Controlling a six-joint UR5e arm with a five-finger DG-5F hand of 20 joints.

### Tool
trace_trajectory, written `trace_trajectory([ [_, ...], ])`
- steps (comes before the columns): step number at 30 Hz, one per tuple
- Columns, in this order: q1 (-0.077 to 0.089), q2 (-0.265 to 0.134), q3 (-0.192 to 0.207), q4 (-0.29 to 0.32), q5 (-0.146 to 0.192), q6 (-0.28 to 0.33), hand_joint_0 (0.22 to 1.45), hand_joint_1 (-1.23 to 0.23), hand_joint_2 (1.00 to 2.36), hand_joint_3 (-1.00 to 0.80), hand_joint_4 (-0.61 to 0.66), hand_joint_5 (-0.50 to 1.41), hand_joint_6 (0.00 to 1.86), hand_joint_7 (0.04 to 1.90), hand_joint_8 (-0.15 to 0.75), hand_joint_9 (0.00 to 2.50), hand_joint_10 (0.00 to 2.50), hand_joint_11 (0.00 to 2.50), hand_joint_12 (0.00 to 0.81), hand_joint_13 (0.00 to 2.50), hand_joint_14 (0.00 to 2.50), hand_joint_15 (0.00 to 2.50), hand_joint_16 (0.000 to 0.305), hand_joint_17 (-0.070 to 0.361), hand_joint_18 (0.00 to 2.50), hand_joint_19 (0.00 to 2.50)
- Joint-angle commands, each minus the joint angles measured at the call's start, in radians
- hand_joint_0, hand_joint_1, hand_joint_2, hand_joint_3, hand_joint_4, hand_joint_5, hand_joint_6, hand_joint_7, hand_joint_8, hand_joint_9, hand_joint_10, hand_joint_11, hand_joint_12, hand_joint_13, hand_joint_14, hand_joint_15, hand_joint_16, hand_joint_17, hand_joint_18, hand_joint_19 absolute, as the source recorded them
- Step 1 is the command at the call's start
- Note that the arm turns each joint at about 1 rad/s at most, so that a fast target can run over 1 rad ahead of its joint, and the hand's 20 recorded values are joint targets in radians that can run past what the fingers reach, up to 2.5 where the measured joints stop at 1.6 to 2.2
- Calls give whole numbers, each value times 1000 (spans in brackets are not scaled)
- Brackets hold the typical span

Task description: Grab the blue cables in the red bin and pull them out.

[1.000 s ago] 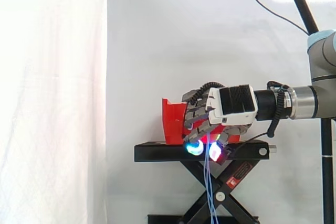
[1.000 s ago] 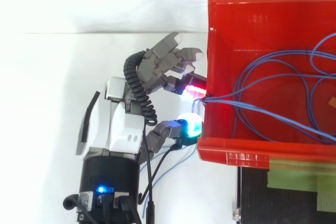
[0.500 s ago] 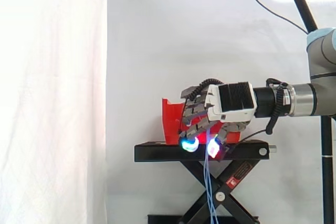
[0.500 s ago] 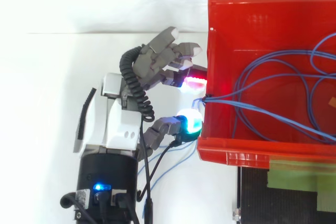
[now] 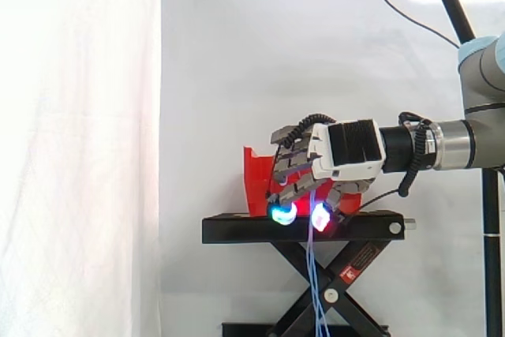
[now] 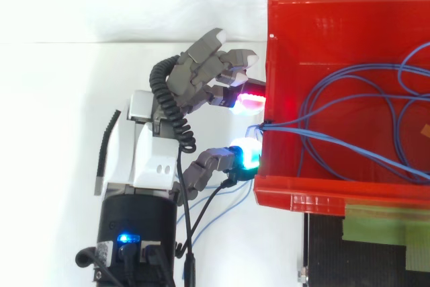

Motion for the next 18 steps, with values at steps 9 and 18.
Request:
trace_trajectory([
  [9, 0, 0, 0, -5, 2, -1, 746, -997, 1000, -1000, -1, 813, 12, 679, 206, 712, 24, 999, 334, 559, 21, 532, 43, 97, 390, 445],
  [18, 0, 0, -1, -15, 2, -10, 758, -1001, 1000, -1000, -25, 915, 2, 855, 208, 734, 26, 1010, 332, 569, 20, 530, 42, 95, 398, 438],
])
